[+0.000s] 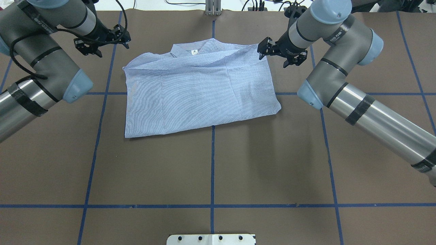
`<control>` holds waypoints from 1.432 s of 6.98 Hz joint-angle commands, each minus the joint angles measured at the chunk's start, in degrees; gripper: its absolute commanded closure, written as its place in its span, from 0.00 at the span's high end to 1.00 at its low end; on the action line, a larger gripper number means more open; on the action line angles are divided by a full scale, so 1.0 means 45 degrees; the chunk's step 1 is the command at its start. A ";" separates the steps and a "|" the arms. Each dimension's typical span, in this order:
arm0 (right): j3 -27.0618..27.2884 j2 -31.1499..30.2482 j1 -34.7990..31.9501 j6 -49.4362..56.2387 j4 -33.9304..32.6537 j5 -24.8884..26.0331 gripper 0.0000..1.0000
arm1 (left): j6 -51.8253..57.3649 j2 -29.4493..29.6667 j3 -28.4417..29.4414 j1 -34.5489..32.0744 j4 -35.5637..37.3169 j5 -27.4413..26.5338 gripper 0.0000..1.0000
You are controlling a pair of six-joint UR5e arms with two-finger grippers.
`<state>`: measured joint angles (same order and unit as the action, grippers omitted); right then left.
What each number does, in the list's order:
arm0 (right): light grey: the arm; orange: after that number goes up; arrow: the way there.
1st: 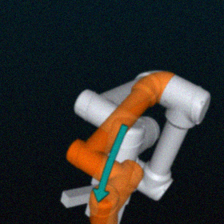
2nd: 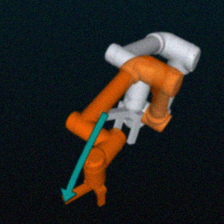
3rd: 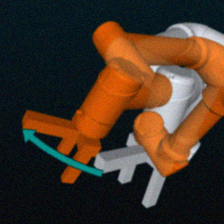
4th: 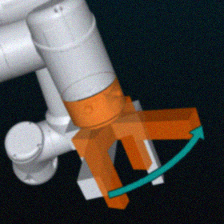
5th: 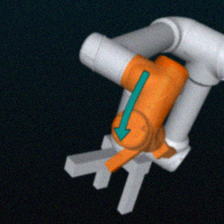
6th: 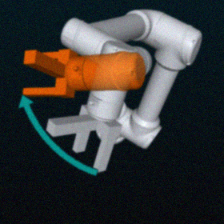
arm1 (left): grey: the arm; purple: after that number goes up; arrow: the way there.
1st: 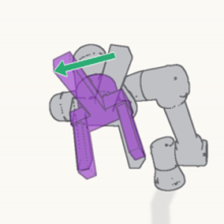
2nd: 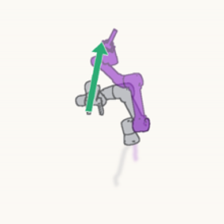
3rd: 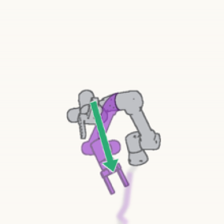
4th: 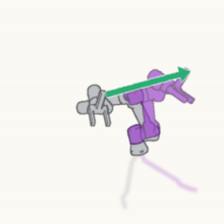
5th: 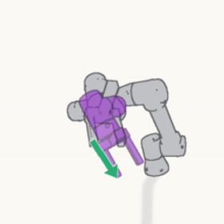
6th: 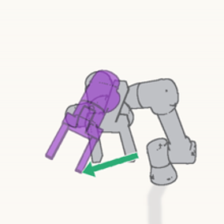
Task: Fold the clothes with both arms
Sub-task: 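Raise both grippers away from the folded shirt, then lower the right gripper to the shirt's side edge and pull it outward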
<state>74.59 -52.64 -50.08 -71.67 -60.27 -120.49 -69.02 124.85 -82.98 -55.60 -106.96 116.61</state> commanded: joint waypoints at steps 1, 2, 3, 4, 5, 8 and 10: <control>0.1309 -0.1247 0.0522 -0.0011 -0.0316 -0.0022 1.00 | -0.0072 -0.0048 -0.0270 -0.0008 0.0059 0.0004 1.00; 0.2418 -0.1523 0.0969 -0.0011 -0.1769 0.0094 1.00 | -0.0072 -0.0068 -0.0328 -0.0008 0.0059 0.0004 1.00; 0.2893 -0.1526 0.1379 -0.0011 -0.2634 0.0250 1.00 | -0.0072 -0.0087 -0.0387 -0.0008 0.0059 0.0004 1.00; 0.2782 -0.1545 0.1964 0.0047 -0.2643 0.0561 1.00 | -0.0072 -0.0107 -0.0368 -0.0008 0.0059 0.0004 1.00; 0.2703 -0.1526 0.2143 0.0202 -0.2643 0.0834 1.00 | -0.0072 -0.0107 -0.0368 -0.0008 0.0059 0.0004 1.00; 0.2586 -0.1603 0.2145 0.0243 -0.2701 0.0837 0.95 | -0.0072 -0.0107 -0.0387 -0.0008 0.0059 0.0004 1.00; 0.2333 -0.1623 0.2126 0.0243 -0.2643 0.0857 0.94 | -0.0072 -0.0107 -0.0387 -0.0008 0.0039 -0.0016 1.00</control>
<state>85.70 -59.87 -40.49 -70.56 -72.31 -116.67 -69.35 124.37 -84.72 -55.63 -106.72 116.57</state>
